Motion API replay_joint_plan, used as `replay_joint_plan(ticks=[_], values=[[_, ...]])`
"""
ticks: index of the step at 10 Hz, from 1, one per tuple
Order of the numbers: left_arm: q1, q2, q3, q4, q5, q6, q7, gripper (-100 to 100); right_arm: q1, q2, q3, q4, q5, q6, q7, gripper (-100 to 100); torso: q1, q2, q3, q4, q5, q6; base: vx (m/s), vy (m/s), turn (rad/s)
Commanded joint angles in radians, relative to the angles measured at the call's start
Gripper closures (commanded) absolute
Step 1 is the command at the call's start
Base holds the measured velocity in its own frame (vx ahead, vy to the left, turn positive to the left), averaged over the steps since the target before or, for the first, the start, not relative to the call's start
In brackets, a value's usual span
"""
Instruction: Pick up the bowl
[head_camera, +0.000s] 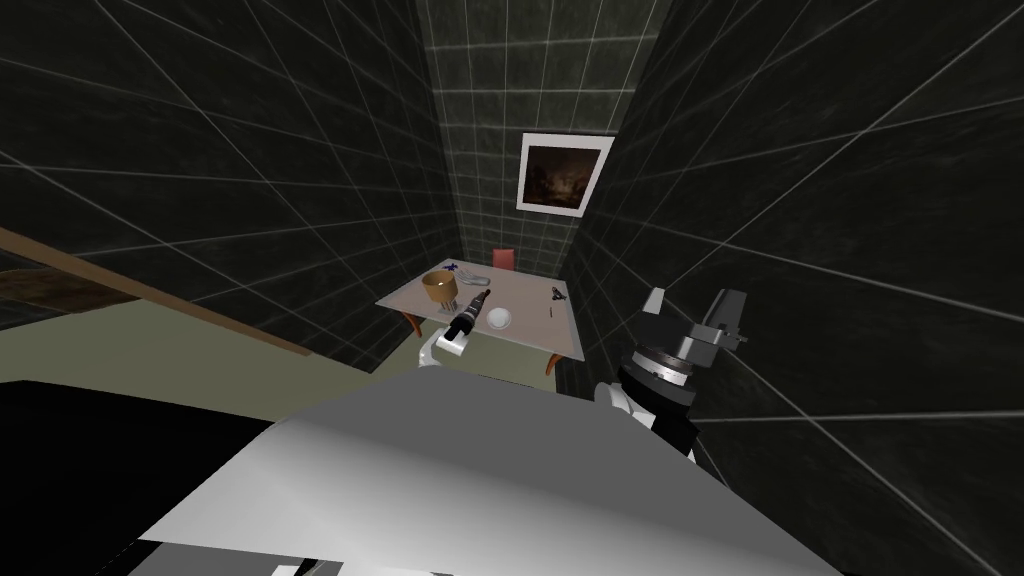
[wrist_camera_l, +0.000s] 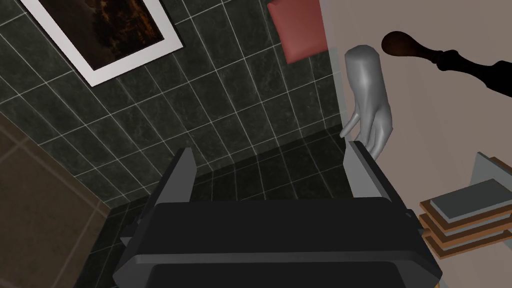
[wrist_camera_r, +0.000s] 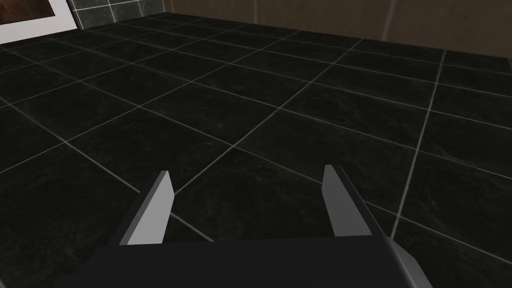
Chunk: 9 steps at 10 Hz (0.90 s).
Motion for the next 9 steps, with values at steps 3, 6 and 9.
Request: replay_joint_plan(ticks=[3, 6, 9], values=[[-0.057, 0.001, -0.006, 0.101, 0.005, 0.087, -0.018, -100, 0.000, 0.000, 0.000, 0.000, 0.000, 0.000, 0.000, 0, 0.000, 0.000, 0.000, 0.000, 0.000, 0.000, 0.002, -0.012, -0.058], [-0.072, 0.000, -0.007, 0.143, 0.009, 0.124, -0.026, -100, 0.000, 0.000, 0.000, 0.000, 0.000, 0.000, 0.000, 0, 0.000, -0.001, 0.000, 0.000, 0.000, 0.000, 0.006, -0.008, -0.045], [-0.109, -0.007, 0.001, 0.230, 0.025, 0.213, -0.053, -100, 0.000, 0.000, 0.000, 0.000, 0.000, 0.000, 0.000, 0, 0.000, -0.001, -0.001, 0.000, 0.000, 0.000, 0.017, -0.013, -0.093]])
